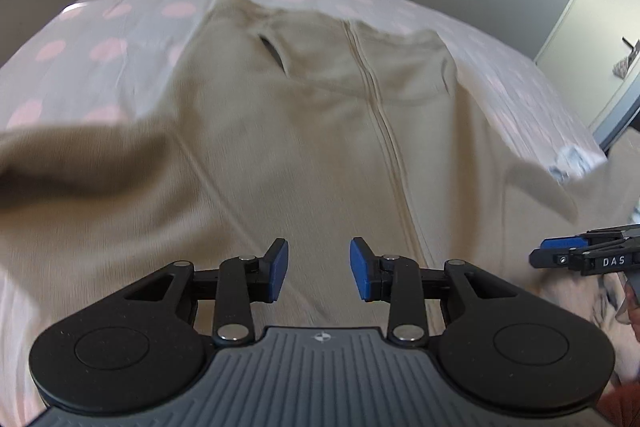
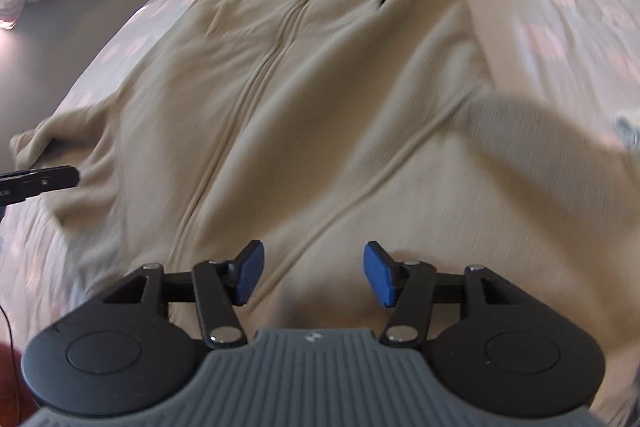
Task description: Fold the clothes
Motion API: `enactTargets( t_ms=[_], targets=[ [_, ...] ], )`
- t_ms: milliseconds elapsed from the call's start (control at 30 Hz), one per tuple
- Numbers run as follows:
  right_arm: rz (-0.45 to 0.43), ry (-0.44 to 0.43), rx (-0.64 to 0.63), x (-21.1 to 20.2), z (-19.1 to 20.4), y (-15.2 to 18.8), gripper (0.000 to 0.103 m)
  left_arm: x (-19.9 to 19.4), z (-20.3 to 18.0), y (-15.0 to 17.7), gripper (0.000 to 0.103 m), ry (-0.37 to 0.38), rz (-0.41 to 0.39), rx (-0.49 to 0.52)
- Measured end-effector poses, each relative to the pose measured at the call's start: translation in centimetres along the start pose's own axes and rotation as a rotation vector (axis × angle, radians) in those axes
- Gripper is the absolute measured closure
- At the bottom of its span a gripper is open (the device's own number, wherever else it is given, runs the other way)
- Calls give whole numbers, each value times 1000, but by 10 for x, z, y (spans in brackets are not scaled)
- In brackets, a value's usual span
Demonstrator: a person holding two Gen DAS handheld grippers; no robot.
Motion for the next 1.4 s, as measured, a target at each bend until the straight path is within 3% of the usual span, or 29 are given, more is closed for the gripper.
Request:
enactTargets(
  t_ms=[67, 200, 300, 500, 600, 800, 967, 1167, 1400],
  targets=[
    [-17, 0, 27, -15, 14, 27, 38, -15, -6, 19, 60, -19, -1, -33],
    [-42, 43, 99, -34, 20, 75, 35, -38, -14, 51, 58, -52, -21, -97],
    [-6, 78, 207, -38, 13, 111, 33, -42, -21, 77, 56, -54, 4, -146],
    [-17, 97, 331, -61, 15, 160, 26, -55, -43, 116, 54, -22, 24, -104],
    [-48, 98, 297, -70, 23, 169, 26, -63, -55, 125, 54, 2, 21, -59],
    [-82, 84, 63, -76, 58, 175, 26, -70, -72, 149, 52, 57, 43, 22],
    [-38, 137, -137, -66, 78, 186, 51, -68, -80, 165, 53, 51, 75, 91],
    [34, 156, -106, -52, 69, 187, 54, -47, -68, 177, 54, 2, 167, 53],
    [80, 182, -128, -42, 69, 190, 52, -27, -52, 178, 54, -40, 212, -47]
  ],
)
Point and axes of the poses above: each gripper's, at about its wrist camera, not at the fingertips, and x roughly the way its jaws point, z to its left, y to its underside, the point moved 10 cm from there along x, roughly the way its jaws point, and after that the axes turned 5 degrees about -z, right-handed, at the moved point
